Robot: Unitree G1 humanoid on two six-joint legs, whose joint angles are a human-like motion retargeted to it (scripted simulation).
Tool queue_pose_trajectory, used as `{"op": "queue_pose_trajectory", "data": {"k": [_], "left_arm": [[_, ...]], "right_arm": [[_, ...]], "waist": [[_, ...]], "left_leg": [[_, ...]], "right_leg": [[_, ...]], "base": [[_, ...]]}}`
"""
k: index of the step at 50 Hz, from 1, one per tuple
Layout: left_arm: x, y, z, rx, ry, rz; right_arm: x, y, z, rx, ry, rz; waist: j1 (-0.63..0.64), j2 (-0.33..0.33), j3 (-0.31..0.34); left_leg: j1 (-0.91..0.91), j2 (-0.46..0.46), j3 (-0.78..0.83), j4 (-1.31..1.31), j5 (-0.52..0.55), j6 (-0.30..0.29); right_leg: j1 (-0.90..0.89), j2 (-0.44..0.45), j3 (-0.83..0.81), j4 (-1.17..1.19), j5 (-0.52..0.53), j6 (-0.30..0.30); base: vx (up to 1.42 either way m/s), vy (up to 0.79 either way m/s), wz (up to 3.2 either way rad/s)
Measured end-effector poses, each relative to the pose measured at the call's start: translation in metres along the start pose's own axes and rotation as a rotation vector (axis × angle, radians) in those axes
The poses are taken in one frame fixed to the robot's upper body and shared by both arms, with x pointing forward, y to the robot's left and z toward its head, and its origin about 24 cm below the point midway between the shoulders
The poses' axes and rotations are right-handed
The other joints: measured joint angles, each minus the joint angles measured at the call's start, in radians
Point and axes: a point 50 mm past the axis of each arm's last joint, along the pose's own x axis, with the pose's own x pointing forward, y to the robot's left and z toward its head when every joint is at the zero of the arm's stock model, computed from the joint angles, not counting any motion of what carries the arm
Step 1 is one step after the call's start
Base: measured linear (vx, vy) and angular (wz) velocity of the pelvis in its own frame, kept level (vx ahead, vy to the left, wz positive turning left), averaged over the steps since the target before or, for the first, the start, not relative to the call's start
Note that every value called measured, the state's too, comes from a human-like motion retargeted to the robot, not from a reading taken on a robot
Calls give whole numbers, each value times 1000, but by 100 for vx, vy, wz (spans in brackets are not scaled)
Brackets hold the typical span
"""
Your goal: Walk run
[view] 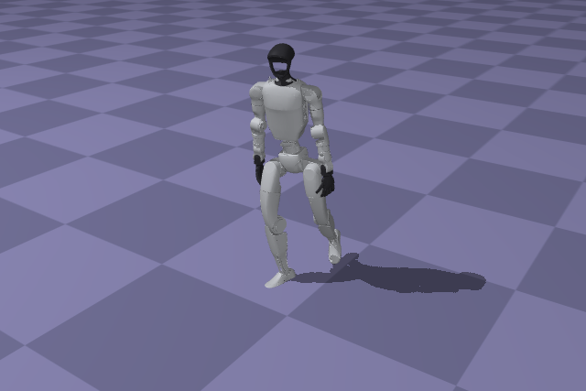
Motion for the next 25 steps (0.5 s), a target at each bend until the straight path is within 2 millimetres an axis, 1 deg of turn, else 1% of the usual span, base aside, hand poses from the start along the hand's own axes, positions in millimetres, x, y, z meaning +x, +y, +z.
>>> {"op": "queue_pose_trajectory", "data": {"k": [2,3,5,7,9,11,13,15,17,20,23,25], "left_arm": [[0,-9,-20,-14,61,-19],[0,-13,-33,-20,100,-31],[-2,-20,-50,-28,157,-45],[-4,-27,-66,-36,213,-57],[-6,-36,-81,-46,268,-71],[-9,-43,-94,-58,314,-85],[-12,-47,-102,-71,352,-92],[-13,-49,-106,-85,376,-94],[-13,-51,-107,-93,385,-100],[-13,-52,-104,-96,381,-114],[-10,-49,-95,-93,350,-119],[-8,-47,-88,-88,328,-117]], "right_arm": [[0,-2,11,-19,-25,-4],[-1,-4,21,-36,-46,-9],[-2,-7,36,-67,-81,-21],[-4,-10,55,-105,-122,-34],[-7,-11,72,-134,-165,-42],[-10,-12,86,-154,-214,-44],[-12,-11,99,-171,-275,-38],[-16,-8,111,-183,-346,-32],[-18,-5,118,-179,-402,-31],[-19,-2,118,-155,-431,-25],[-16,-1,109,-147,-392,3],[-12,-2,97,-151,-342,14]], "waist": [[19,-38,21],[27,-55,32],[40,-68,47],[52,-59,53],[66,-41,51],[85,-21,49],[107,3,52],[129,27,59],[155,43,67],[185,50,69],[183,48,60],[194,41,52]], "left_leg": [[-50,6,51,150,8,26],[-88,24,81,240,-39,36],[-149,62,134,332,-88,56],[-233,93,140,364,-124,35],[-317,104,123,334,-149,1],[-390,94,92,245,-160,-30],[-450,84,44,123,-176,-61],[-495,78,-3,-16,-177,-79],[-534,67,-52,-143,-162,-97],[-580,75,-28,-276,-130,-146],[-614,57,-33,-304,-152,-113],[-616,51,-37,-272,-157,-63]], "right_leg": [[42,-24,41,-12,-25,9],[68,-37,42,-21,-39,12],[112,-46,19,-44,-54,13],[156,-22,6,-80,-62,13],[198,8,-17,-119,-66,16],[240,43,-36,-154,-72,19],[282,86,-47,-182,-83,23],[328,128,-51,-206,-94,29],[376,155,-59,-226,-107,42],[437,171,-62,-247,-121,67],[479,170,-69,-247,-128,102],[498,157,-57,-232,-115,133]], "base": [[70,-18,4],[66,-19,21],[49,-15,17],[38,-10,10],[48,-10,13],[57,-10,3],[61,-9,-5],[41,-7,-11],[58,-3,-27],[66,3,-22],[65,8,-6],[75,15,-45]]}}
